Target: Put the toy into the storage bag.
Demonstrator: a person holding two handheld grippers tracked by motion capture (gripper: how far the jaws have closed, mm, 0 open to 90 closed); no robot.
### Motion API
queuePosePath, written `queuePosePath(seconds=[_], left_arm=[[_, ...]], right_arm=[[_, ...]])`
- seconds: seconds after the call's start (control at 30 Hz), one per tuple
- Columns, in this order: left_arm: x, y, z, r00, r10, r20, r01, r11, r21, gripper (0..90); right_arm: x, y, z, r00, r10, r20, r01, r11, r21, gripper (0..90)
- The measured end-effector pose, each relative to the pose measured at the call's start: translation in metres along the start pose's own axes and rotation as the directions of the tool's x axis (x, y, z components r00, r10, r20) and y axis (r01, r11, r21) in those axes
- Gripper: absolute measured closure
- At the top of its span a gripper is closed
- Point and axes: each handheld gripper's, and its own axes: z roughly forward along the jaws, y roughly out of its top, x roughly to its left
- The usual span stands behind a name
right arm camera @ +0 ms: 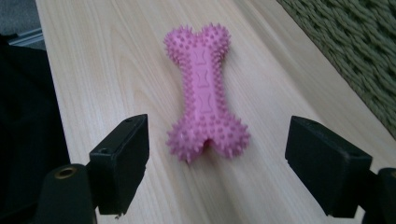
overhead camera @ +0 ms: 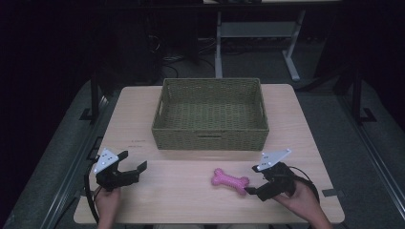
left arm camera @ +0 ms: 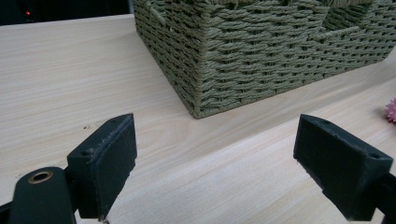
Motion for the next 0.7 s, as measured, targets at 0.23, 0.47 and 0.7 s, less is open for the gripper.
queuePosePath(seconds=[0.23, 0.47, 0.7], left_arm=[[0.0, 0.0, 0.0, 1.0, -0.002, 0.002, 0.002, 1.0, 0.0, 12.8], [0.0, 0.0, 0.0, 1.0, -0.001, 0.002, 0.001, 1.0, -0.001, 12.8], [0.0, 0.001, 0.0, 1.0, 0.0, 0.004, 0.0, 1.0, -0.004, 12.8]], right_arm=[[-0.001, 0.016, 0.008, 0.9989, -0.04, -0.024, 0.04, 0.999, 0.02, 22.1], [-0.001, 0.027, 0.015, 0.9974, -0.061, -0.04, 0.062, 0.997, 0.043, 22.9], [-0.001, 0.037, 0.023, 0.9946, -0.088, -0.055, 0.092, 0.993, 0.073, 25.0]])
